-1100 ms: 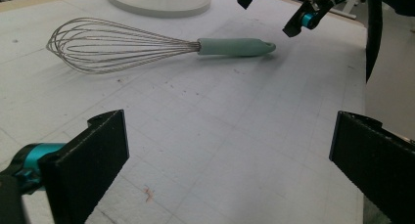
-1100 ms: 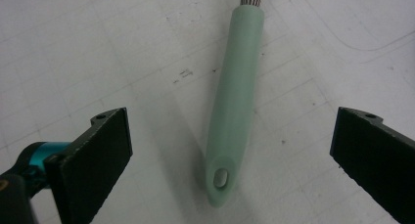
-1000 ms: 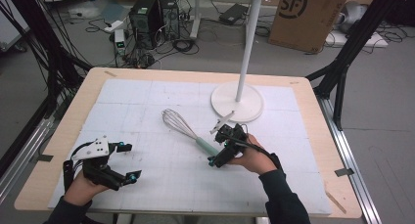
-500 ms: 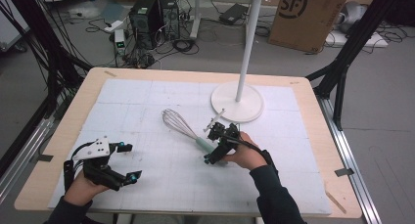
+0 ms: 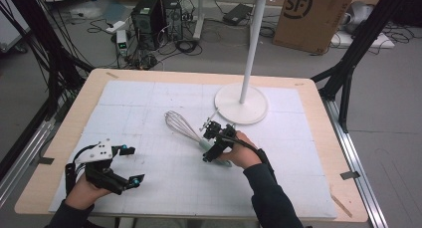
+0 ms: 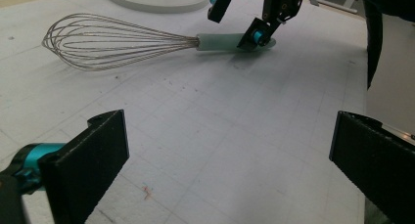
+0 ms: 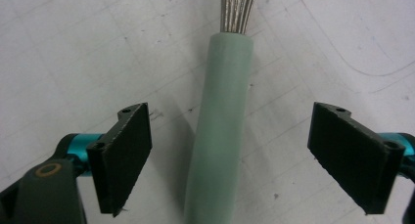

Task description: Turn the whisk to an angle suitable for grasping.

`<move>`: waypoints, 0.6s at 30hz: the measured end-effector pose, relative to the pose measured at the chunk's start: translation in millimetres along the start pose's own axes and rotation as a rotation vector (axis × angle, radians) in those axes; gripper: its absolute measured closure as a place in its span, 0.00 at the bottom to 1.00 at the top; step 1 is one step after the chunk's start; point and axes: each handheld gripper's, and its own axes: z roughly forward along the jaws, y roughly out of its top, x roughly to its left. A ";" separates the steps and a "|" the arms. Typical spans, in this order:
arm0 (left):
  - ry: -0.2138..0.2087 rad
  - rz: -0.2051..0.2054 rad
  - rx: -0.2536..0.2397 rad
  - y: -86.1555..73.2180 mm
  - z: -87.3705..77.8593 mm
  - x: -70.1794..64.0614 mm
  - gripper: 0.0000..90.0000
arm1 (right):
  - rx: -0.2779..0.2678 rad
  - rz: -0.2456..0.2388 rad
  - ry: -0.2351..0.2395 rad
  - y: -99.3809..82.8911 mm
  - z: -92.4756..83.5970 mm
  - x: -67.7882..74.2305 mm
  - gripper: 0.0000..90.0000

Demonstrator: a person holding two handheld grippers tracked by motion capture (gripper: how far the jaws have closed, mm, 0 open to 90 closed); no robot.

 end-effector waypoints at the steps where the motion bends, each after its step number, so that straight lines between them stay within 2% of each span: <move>1: 0.000 0.001 -0.001 0.0 0.2 -0.1 0.02 | 0.005 -0.002 -0.006 0.5 0.4 -0.3 0.19; 3: -0.001 0.002 -0.001 -0.1 0.6 -0.1 0.02 | 0.011 -0.005 -0.013 2.4 2.3 -0.3 0.25; 11: 0.000 0.002 0.000 -0.2 0.4 0.1 0.02 | 0.030 -0.016 -0.014 6.8 6.8 0.0 0.39; 18: 0.003 0.000 0.001 -0.2 0.6 0.1 0.02 | 0.035 -0.020 -0.016 8.3 9.2 -0.4 0.47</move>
